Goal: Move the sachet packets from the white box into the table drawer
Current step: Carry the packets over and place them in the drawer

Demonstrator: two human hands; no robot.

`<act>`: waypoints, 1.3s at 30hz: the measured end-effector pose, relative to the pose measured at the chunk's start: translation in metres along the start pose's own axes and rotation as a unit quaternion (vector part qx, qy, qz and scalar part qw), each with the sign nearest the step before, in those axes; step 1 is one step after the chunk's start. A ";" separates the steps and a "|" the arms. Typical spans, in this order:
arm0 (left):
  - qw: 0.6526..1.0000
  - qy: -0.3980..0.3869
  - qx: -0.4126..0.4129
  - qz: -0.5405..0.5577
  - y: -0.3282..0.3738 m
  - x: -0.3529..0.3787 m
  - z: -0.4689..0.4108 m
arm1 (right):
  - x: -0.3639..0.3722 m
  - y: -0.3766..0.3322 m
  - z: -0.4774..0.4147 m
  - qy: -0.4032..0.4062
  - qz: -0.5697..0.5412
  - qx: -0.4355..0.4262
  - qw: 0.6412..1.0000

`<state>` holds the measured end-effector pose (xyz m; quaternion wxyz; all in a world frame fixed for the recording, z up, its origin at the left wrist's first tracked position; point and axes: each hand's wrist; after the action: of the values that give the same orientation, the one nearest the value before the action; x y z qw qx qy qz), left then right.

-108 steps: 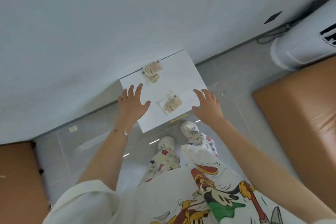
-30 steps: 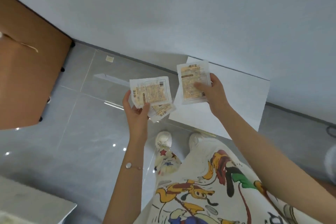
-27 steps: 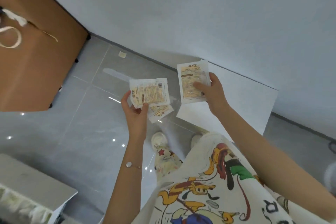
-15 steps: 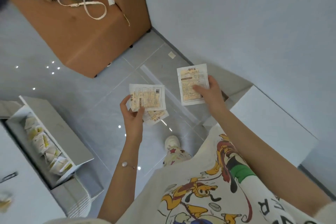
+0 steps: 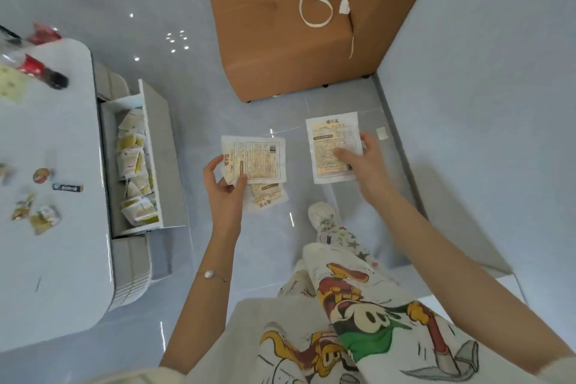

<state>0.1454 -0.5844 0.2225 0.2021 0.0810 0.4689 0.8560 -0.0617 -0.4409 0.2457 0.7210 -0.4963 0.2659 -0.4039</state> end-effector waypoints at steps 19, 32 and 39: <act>0.938 0.260 -0.068 0.218 0.035 -0.089 -0.088 | 0.229 -0.053 -0.143 -0.282 0.122 0.016 0.951; 0.882 0.351 -0.101 0.299 0.043 -0.245 -0.171 | 0.451 -0.034 -0.170 -0.386 0.157 0.000 0.909; 0.844 0.392 -0.123 0.345 0.051 -0.305 -0.210 | 0.548 -0.030 -0.203 -0.396 0.198 0.000 0.897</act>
<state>0.3384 -0.8990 0.1661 -0.2990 -0.1303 0.3412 0.8816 0.0614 -1.0117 0.2094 0.8316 -0.5525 0.0514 -0.0228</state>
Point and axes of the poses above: each hand's wrist, its own z-axis away from the middle knuckle, its own x-axis out of the palm, y = z × x, and after that the axes turned 11 degrees about -x, right-handed
